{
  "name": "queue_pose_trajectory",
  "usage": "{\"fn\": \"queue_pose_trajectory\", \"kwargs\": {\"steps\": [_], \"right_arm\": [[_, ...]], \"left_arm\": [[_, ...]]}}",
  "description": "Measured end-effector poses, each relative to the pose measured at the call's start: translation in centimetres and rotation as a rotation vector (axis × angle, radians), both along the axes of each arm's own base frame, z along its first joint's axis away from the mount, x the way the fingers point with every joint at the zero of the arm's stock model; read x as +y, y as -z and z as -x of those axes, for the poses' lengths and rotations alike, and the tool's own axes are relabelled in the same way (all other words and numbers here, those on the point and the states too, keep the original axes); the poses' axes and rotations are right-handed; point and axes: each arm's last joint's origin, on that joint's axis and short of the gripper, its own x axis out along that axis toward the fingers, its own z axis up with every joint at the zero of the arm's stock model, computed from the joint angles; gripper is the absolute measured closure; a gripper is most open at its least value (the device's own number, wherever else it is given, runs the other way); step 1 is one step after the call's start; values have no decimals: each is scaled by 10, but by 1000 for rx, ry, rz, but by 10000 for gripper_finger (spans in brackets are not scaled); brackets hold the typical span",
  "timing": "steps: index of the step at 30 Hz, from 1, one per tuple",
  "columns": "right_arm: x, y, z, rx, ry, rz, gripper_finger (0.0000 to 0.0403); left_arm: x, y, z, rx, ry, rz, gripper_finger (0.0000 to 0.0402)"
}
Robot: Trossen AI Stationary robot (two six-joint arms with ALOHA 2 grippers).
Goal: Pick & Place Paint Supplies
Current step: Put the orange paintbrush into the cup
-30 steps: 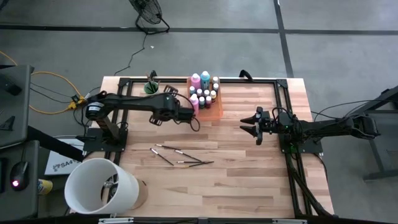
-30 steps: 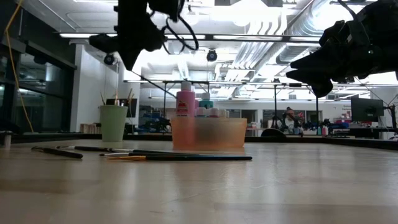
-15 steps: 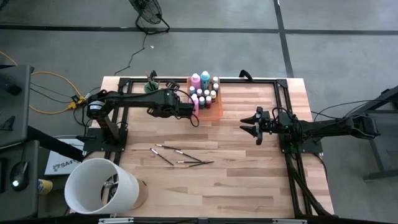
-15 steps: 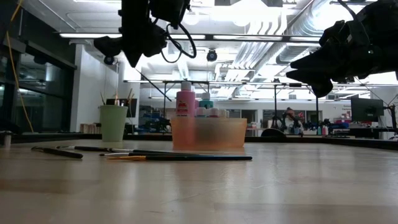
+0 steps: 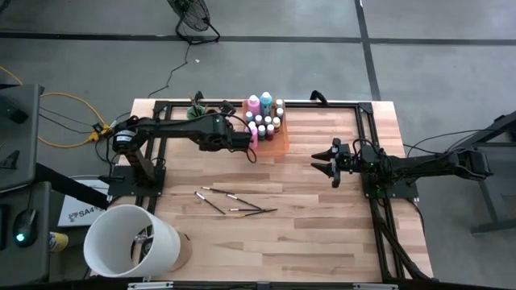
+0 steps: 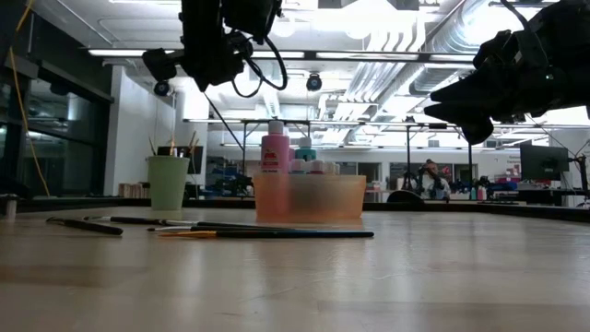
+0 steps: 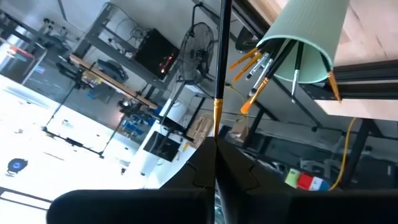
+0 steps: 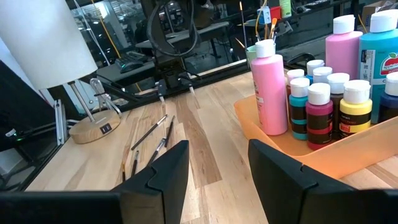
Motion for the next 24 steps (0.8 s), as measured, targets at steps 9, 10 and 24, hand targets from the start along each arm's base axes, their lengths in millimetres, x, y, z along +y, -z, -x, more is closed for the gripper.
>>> {"fn": "queue_pose_trajectory", "kwargs": {"steps": [9,10,24], "right_arm": [[0,0,0,0,0,0,243],[0,0,0,0,0,0,243],[0,0,0,0,0,0,243]], "left_arm": [[21,-7,10,-20,-71,-32,401],[23,-10,13,-17,-71,-52,401],[32,-37,38,2,-76,-128,401]]}}
